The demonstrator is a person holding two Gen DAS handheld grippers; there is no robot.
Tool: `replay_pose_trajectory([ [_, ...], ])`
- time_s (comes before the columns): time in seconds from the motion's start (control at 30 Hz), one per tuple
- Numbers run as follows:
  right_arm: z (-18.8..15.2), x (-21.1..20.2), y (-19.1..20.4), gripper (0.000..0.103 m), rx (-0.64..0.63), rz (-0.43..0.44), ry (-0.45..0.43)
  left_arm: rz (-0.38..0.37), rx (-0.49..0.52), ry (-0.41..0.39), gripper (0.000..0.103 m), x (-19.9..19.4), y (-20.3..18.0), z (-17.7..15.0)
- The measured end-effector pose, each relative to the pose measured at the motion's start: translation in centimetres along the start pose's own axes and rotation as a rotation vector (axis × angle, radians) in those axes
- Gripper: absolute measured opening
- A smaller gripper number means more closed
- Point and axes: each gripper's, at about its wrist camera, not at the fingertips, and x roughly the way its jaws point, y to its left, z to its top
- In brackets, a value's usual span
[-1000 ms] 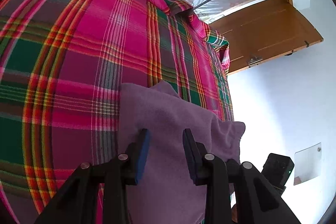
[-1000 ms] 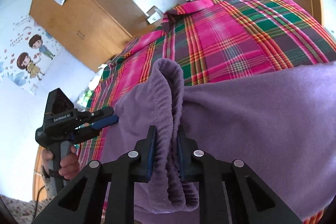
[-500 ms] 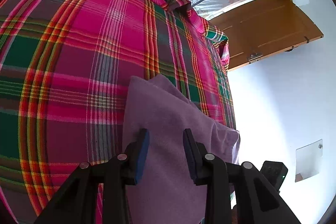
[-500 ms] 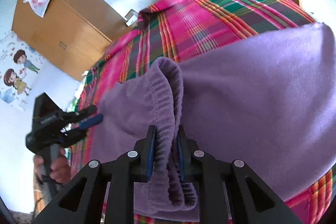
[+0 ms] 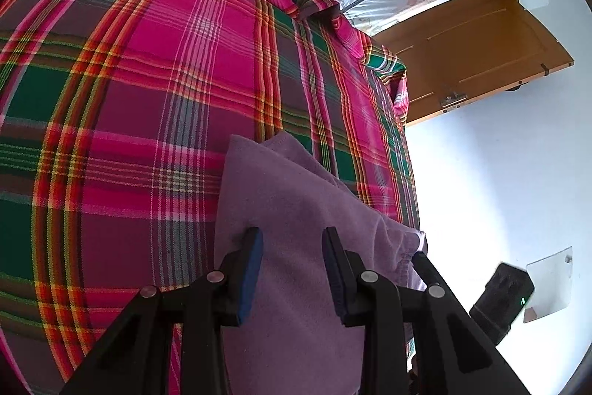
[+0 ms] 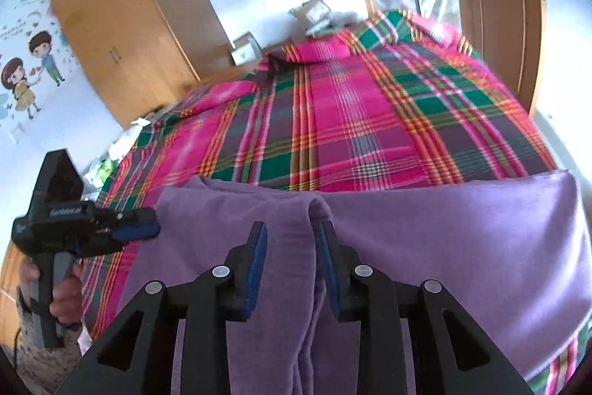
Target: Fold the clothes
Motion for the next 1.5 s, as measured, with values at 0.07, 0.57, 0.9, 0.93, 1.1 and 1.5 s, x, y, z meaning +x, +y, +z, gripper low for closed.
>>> replay_pose_trajectory([
  [0.07,0.4,0.9,-0.3,0.029,0.023,0.029,0.024,-0.001,0.0,-0.001,0.033,0.0,0.1,0.0],
  [0.57,0.1,2.2,-3.2,0.007,0.104,-0.003,-0.006,-0.012,-0.006,-0.001,0.033,0.0,0.4,0.0],
  [0.9,-1.8,-1.2,-1.0,0.014,0.01,0.002,-0.046,-0.004,-0.003,-0.003,0.033,-0.1,0.2,-0.3],
  [0.93,-2.3,-1.7,-0.3,0.015,-0.022,0.007,-0.055,-0.004,-0.002,-0.005,0.033,-0.2,0.2,-0.4],
  [1.1,-4.9,-4.0,2.8,0.015,-0.178,0.029,-0.091,-0.002,-0.007,-0.009,0.033,-0.6,0.4,-0.7],
  [1.5,-7.5,-2.8,2.3,0.015,-0.159,-0.007,-0.075,0.007,-0.022,-0.017,0.033,-1.9,1.2,-1.7],
])
